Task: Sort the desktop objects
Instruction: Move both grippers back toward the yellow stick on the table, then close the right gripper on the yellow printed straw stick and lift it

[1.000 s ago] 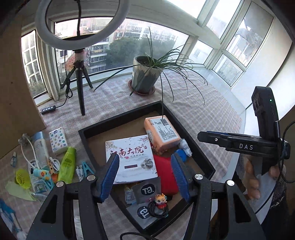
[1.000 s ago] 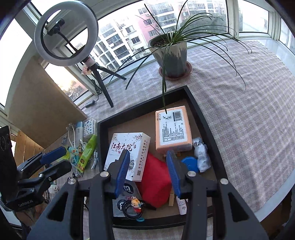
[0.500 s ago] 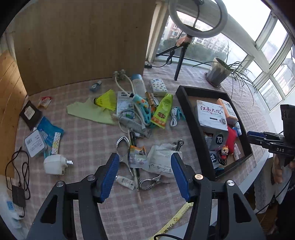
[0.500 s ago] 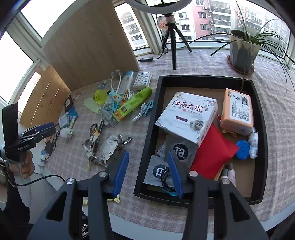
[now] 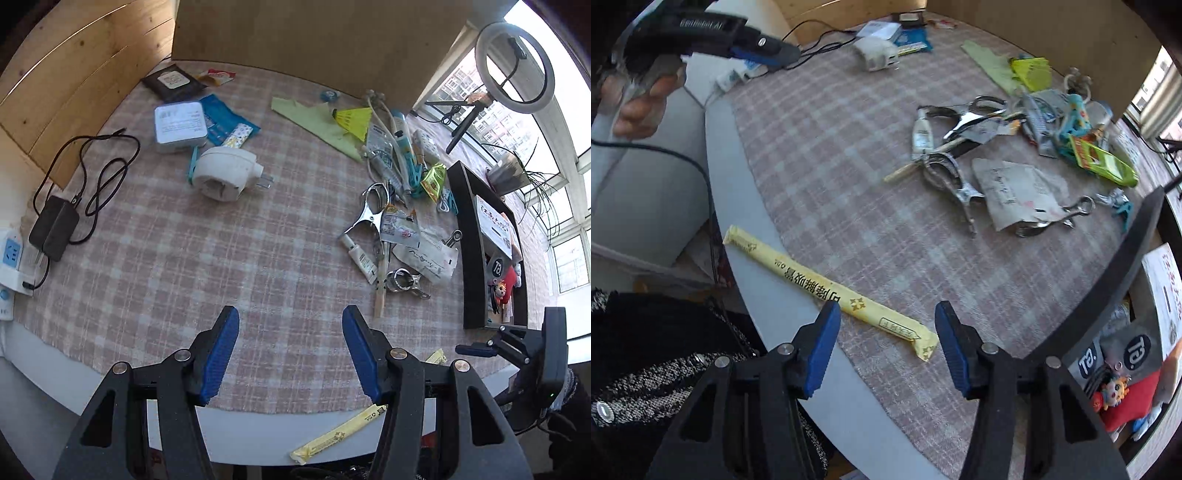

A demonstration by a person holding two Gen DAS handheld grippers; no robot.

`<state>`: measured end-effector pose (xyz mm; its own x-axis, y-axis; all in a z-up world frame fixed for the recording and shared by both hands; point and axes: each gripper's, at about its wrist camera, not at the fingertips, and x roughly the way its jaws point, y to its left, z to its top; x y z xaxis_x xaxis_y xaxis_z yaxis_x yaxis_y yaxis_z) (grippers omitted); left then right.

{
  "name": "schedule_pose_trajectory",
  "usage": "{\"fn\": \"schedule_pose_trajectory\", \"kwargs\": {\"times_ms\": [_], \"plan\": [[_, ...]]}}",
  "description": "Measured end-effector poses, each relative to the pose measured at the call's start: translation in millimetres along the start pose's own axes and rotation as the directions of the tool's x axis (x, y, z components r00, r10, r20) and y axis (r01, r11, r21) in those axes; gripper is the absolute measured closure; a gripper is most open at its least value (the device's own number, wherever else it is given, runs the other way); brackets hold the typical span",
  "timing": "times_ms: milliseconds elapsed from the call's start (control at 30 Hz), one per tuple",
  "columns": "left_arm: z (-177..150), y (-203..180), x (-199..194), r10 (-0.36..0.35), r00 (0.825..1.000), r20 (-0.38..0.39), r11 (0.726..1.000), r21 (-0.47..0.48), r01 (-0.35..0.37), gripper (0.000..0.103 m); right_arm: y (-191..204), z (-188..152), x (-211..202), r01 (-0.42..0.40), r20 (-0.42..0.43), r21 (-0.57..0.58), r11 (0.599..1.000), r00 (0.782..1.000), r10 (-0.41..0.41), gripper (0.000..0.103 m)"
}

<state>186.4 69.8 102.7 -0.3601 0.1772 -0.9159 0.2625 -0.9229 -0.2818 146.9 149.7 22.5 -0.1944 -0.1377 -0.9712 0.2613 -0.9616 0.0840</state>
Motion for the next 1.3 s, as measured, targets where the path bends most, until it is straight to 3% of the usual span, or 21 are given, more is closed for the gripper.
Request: {"fn": "schedule_pose_trajectory", "kwargs": {"times_ms": [167, 300, 533, 833, 967, 1133, 1233, 1300], "plan": [[-18.3, 26.0, -11.8, 0.002, 1.0, 0.019, 0.998, -0.066, -0.001, 0.048, 45.6, 4.2, 29.8, 0.044, -0.045, -0.221, 0.974, 0.997, -0.055, 0.05], [-28.4, 42.0, -20.2, -0.002, 0.999, 0.036, 0.993, -0.115, 0.006, 0.048, 53.0, 10.2, 42.7, 0.037, -0.059, -0.257, 0.966, 0.997, -0.054, 0.05], [-37.0, 60.1, -26.9, 0.004, 0.999, 0.054, 0.985, -0.171, 0.005, 0.048, 35.4, 24.2, 45.6, 0.003, -0.05, -0.17, 0.985, 0.999, -0.012, 0.05], [-30.6, 64.1, -19.5, -0.025, 0.998, 0.054, 0.981, -0.19, 0.035, 0.048, -9.6, 23.9, 42.2, -0.144, -0.054, 0.039, 0.989, 0.988, 0.146, 0.055], [-27.7, 59.2, -12.5, -0.041, 0.998, 0.044, 0.981, -0.187, 0.049, 0.048, -15.4, 26.8, 38.9, -0.151, -0.039, 0.05, 0.987, 0.988, 0.153, 0.057], [-26.3, 49.7, -6.2, -0.052, 0.998, 0.031, 0.984, -0.171, 0.056, 0.048, -11.2, 38.1, 38.3, -0.102, -0.01, 0.028, 0.994, 0.995, 0.102, 0.059], [-26.7, 45.7, -2.0, -0.051, 0.998, 0.02, 0.984, -0.167, 0.054, 0.048, -17.8, 36.1, 36.1, -0.062, 0.003, 0.032, 0.998, 0.998, 0.062, 0.075], [-27.4, 43.5, 0.1, -0.059, 0.998, 0.018, 0.984, -0.168, 0.061, 0.048, -29.0, 34.7, 33.4, -0.109, 0.004, 0.064, 0.992, 0.994, 0.109, 0.079]]}}
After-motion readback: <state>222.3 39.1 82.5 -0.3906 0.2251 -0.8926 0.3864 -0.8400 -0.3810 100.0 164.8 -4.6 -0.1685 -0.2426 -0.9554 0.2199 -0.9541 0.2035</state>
